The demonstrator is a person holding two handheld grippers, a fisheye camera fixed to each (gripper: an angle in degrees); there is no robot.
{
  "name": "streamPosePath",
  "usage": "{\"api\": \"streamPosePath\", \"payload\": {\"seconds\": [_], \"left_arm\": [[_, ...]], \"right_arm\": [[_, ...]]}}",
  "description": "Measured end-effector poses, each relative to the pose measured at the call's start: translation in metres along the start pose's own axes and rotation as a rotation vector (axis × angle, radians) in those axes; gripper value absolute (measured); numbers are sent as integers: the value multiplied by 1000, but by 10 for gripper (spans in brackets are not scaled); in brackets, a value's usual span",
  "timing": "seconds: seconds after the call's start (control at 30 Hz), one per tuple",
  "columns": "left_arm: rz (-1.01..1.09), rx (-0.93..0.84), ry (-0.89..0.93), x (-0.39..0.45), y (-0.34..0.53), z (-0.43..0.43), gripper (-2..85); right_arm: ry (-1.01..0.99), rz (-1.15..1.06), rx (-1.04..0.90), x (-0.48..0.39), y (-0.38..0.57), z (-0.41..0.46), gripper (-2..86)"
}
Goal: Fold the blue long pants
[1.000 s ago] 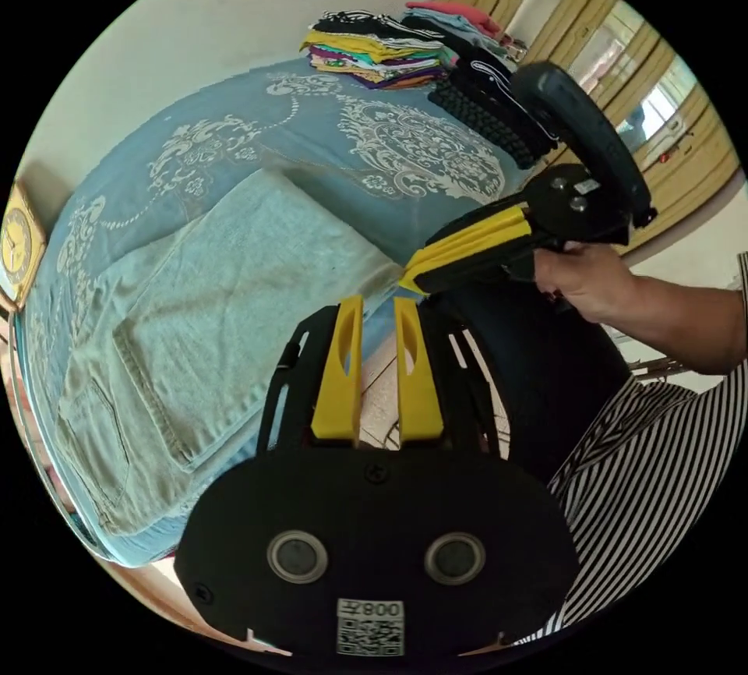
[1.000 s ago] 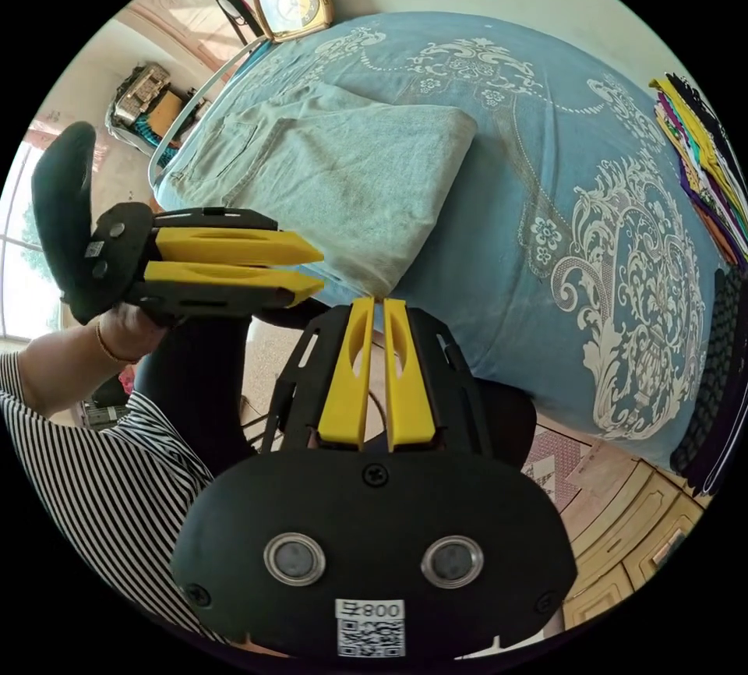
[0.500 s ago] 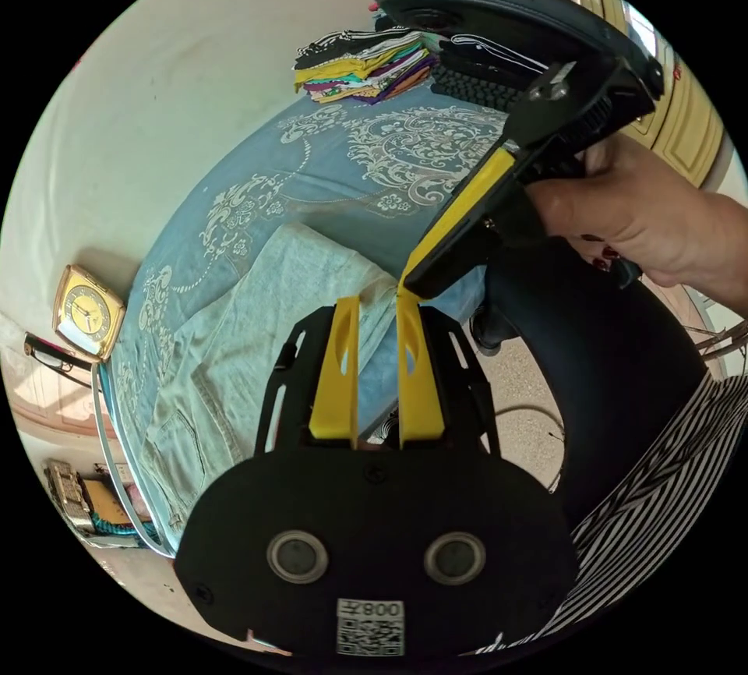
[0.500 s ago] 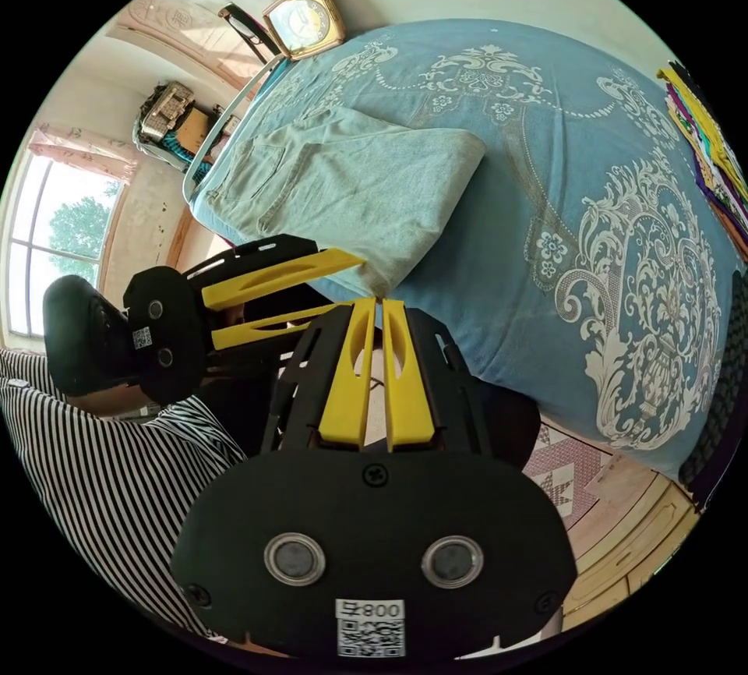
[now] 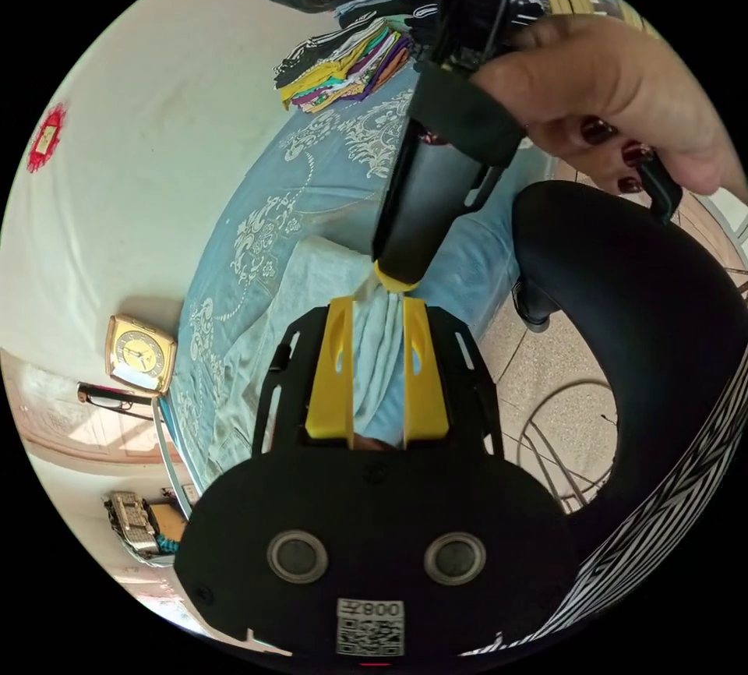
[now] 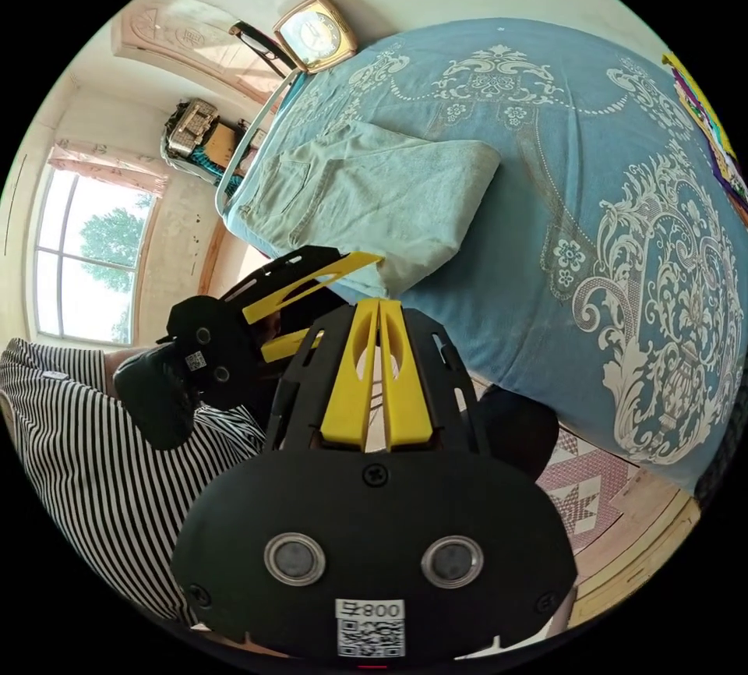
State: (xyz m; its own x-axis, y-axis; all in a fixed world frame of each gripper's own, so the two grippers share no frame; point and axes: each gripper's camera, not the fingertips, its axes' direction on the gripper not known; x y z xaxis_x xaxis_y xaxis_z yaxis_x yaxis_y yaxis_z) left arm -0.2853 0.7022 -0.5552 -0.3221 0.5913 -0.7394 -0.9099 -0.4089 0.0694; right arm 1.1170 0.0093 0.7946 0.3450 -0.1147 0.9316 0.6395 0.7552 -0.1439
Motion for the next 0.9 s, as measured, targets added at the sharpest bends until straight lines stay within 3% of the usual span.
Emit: {"api": "streamPosePath", "payload": {"seconds": [0.3,0.5,0.7,0.9], "left_arm": [[-31,-5,43,28,-17,-2,90],[31,-16,-21,52,-30,1,92],[30,-42,62,60,-35,6,84],[17,-46,168,61,-30,5,99]], "right_arm": [[-61,94,49,54,1,-38,5],[-293,232,74,120,-13,-31,34],[-253,318,56,153,-11,-38,71],[-363,359,-15,184,-13,-30,67]]}}
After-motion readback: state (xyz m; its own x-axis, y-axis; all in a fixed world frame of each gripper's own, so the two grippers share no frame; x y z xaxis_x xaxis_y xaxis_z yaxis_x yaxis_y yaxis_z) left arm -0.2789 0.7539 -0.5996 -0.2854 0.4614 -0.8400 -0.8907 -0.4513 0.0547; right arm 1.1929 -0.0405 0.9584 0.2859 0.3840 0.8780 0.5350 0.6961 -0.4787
